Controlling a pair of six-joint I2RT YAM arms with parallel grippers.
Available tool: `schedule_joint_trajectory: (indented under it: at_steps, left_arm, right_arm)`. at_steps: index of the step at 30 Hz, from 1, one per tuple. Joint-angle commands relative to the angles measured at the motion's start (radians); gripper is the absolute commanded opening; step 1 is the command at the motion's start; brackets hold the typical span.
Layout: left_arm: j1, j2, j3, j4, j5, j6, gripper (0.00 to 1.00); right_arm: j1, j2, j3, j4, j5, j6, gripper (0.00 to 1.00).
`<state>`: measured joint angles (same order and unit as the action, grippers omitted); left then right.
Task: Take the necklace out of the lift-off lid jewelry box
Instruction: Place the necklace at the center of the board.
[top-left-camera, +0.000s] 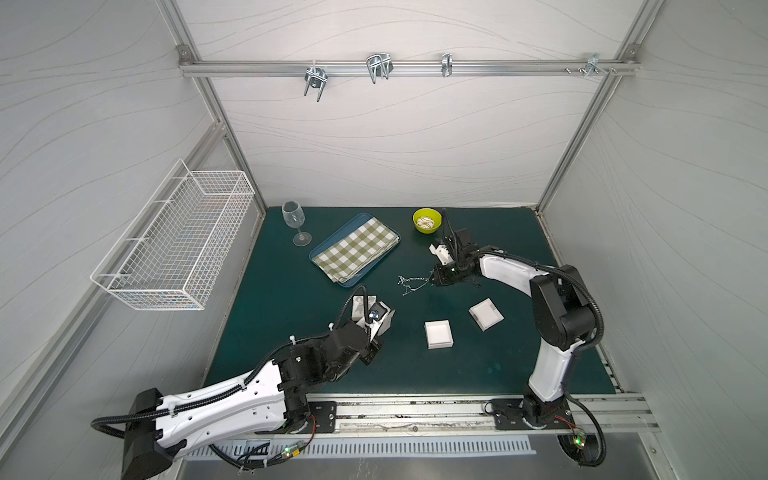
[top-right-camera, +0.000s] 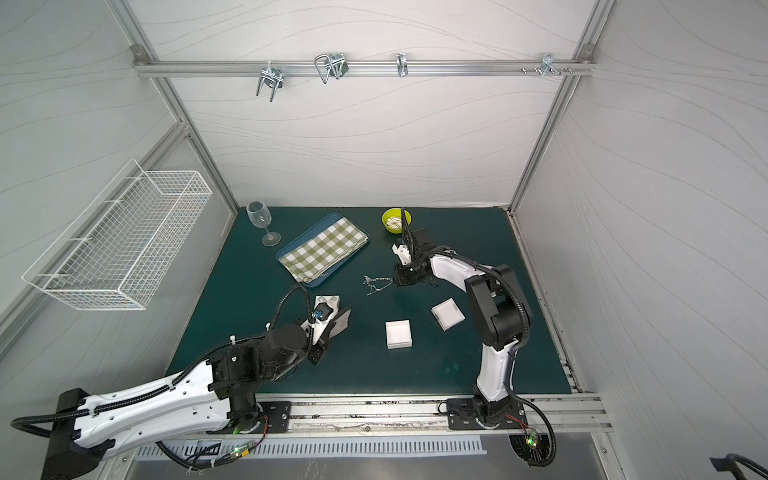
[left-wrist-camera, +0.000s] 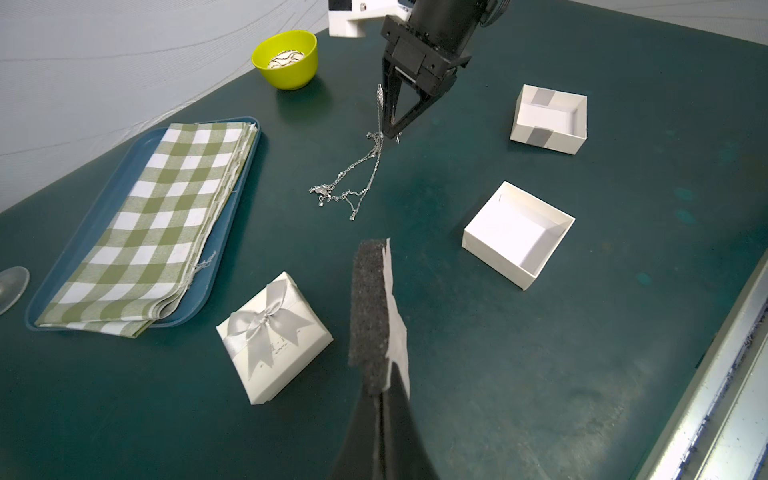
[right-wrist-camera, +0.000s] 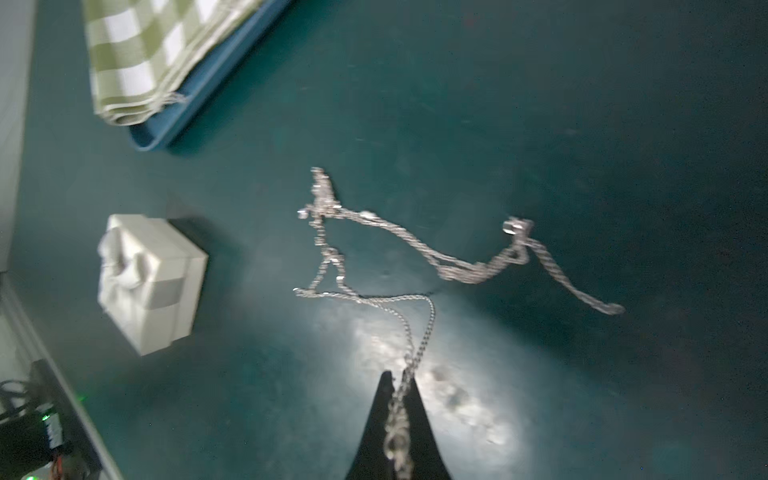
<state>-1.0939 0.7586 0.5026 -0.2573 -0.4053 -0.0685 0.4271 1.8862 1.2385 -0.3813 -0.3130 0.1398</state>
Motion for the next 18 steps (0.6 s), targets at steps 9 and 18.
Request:
schedule_joint_trajectory:
  at_steps: [9, 18]
  left_arm:
    - [0.003, 0.068, 0.069, 0.045, 0.056, -0.024, 0.0]
    - [0.112, 0.1, 0.18, 0.028, 0.249, -0.09, 0.0]
  right_arm:
    - [-0.122, 0.05, 0.094, -0.163, 0.166, -0.015, 0.49]
    - [-0.133, -0.248, -0.043, -0.121, -0.017, 0.028, 0.57]
